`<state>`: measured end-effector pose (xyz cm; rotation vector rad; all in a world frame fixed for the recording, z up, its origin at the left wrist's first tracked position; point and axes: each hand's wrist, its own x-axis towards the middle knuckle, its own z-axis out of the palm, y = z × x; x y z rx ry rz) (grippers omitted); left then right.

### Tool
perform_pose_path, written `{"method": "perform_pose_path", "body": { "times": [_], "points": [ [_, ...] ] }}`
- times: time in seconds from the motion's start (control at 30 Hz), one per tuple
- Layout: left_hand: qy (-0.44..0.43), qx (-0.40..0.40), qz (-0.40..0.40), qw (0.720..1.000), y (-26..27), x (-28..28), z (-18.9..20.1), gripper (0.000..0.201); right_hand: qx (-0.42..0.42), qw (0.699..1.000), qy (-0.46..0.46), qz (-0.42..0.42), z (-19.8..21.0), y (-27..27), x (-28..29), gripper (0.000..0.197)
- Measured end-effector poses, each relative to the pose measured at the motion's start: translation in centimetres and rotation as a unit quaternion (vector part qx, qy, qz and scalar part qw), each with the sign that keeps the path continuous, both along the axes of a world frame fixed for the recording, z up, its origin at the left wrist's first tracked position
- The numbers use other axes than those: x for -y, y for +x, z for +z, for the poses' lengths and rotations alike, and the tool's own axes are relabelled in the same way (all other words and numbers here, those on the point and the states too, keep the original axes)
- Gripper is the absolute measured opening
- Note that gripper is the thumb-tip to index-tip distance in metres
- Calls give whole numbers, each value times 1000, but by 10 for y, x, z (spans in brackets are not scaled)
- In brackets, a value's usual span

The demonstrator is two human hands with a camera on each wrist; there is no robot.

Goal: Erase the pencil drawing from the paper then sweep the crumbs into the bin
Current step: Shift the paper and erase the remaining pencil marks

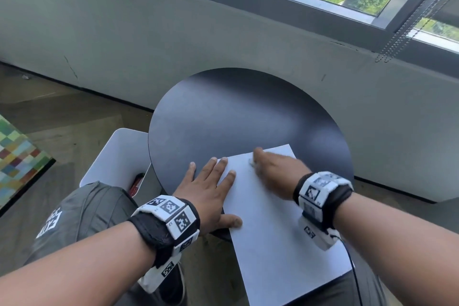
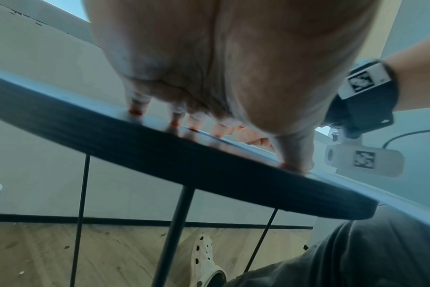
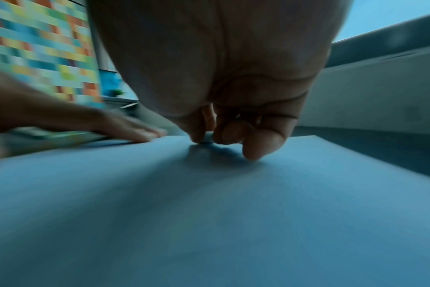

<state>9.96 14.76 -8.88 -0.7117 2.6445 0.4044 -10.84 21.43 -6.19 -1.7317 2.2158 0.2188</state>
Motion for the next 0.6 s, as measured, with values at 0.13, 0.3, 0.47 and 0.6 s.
{"method": "perform_pose_path", "body": {
  "times": [0.13,0.3,0.47,0.6],
  "points": [
    [-2,1,-2,1000,-1,0,-1,105,17,1000,-10,10,-4,8,0,13],
    [0,-1,-3,1000,-2,4,1,107,-30,989,-23,-144,9,-64,-2,19],
    [-2,-30,13,999,-3,6,6,111,-16,975,-37,-220,14,-97,-42,16],
    [-29,-33,21,999,-2,9,13,110,-18,963,-51,-265,19,-89,-67,29]
  ]
}}
